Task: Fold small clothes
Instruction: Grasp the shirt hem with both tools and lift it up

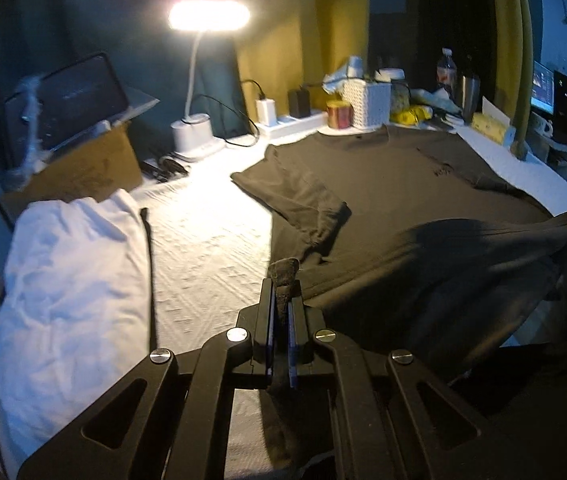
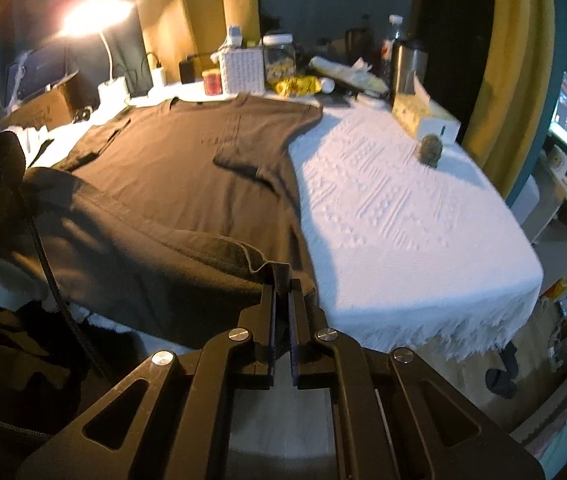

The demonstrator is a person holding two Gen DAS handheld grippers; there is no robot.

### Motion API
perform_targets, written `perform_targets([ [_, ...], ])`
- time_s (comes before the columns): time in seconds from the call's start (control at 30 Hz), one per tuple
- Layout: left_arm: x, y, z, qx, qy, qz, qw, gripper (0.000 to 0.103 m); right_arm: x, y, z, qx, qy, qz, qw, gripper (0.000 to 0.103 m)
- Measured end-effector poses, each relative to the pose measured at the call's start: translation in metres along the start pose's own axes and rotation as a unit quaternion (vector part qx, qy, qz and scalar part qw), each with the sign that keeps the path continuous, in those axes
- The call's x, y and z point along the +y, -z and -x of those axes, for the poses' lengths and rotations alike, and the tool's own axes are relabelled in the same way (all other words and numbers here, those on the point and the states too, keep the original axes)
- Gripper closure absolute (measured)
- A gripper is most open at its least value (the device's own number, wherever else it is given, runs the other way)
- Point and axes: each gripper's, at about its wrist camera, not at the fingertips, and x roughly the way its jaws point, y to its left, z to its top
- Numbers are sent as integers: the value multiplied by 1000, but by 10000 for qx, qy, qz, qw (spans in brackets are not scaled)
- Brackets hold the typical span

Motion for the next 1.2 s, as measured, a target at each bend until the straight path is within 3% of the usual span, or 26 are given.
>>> perform_targets([
  [0.23, 18, 8, 16, -42, -160, 297, 9994, 100, -9, -9, 17, -227, 39, -86, 9997, 97],
  [0.43, 20, 8, 27, -325, -166, 483, 9982, 100, -7, -24, 26, -299, 128, 4, 9995, 97],
  [0.6, 22, -2, 32, -623, -183, 608, 9960, 100, -8, -42, 30, -501, 201, 21, 9985, 97],
  [1.2, 32, -58, 6, -870, -364, 639, 9935, 100, -10, -112, 0, -845, 270, 70, 9960, 97],
])
